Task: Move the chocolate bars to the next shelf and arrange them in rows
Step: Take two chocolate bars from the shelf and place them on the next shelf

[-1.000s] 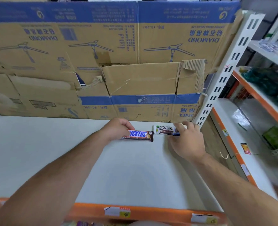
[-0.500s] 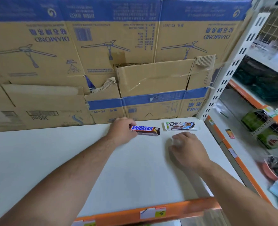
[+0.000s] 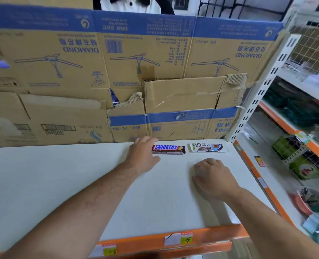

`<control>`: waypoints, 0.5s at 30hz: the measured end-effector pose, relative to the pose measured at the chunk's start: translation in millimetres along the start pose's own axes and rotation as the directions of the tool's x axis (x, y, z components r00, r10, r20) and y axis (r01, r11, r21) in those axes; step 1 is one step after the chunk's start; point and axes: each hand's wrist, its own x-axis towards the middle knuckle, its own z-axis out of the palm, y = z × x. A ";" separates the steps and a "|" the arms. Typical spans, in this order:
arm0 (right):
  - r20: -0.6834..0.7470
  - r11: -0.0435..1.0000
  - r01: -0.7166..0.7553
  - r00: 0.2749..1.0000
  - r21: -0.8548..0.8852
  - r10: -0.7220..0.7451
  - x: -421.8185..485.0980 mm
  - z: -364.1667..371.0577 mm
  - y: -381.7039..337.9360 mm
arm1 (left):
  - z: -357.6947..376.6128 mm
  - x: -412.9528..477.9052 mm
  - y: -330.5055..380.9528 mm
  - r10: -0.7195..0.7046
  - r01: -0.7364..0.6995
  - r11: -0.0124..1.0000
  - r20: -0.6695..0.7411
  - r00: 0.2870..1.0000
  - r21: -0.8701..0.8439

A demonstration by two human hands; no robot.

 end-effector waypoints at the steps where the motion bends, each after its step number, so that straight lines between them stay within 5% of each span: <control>1: -0.008 1.000 0.009 1.000 -0.011 -0.009 -2.6 1.5 0.1 | -0.5 -7.8 0.0 0.019 -0.018 0.999 -0.023 1.000 0.029; 6: -0.046 0.993 0.071 0.996 -0.096 -0.076 -17.1 6.7 0.0 | -13.1 -51.0 10.4 -0.021 0.018 0.993 0.029 0.999 0.113; 15: -0.039 0.965 0.261 0.965 0.034 -0.260 -74.2 -2.9 -67.1 | -40.9 -159.3 12.8 -0.208 0.208 0.968 -0.012 0.978 0.141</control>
